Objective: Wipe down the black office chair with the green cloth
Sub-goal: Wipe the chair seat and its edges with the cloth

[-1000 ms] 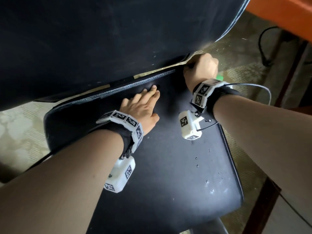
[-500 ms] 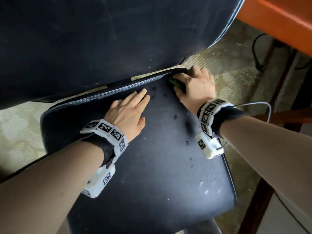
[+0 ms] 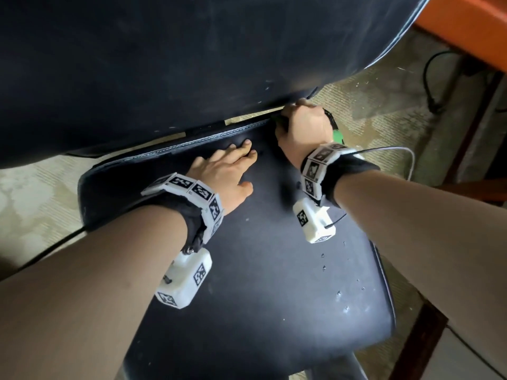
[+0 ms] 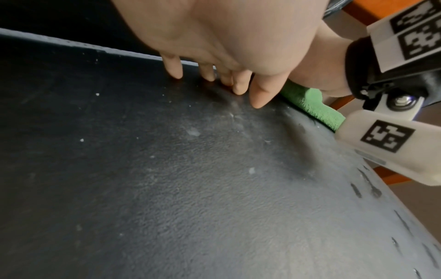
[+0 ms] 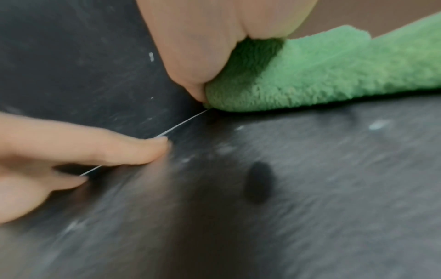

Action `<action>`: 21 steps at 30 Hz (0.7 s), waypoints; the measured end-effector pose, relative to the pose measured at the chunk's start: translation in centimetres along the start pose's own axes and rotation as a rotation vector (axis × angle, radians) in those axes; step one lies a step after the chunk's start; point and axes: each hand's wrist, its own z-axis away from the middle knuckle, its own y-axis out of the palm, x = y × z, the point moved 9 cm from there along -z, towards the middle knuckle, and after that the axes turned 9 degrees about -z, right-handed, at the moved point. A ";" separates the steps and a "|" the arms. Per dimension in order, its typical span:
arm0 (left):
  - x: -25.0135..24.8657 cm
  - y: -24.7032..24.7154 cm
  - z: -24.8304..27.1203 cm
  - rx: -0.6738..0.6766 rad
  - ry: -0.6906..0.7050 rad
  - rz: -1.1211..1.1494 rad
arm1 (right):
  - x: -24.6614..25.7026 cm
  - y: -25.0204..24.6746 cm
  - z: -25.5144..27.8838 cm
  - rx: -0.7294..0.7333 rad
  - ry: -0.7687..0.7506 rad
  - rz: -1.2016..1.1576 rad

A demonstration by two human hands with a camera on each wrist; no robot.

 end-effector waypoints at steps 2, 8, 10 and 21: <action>-0.1 0.2 0.0 0.012 0.002 -0.009 | -1.8 -1.3 -0.3 -0.024 0.052 0.012; 0.1 0.5 0.0 -0.004 -0.002 -0.013 | -1.5 -0.8 -0.2 -0.036 0.057 -0.007; 0.1 0.6 0.0 -0.014 -0.003 -0.018 | -0.4 0.2 0.1 -0.009 -0.006 -0.033; -0.3 0.3 1.6 -0.117 0.041 -0.021 | -5.4 -4.3 0.1 -0.078 0.113 0.052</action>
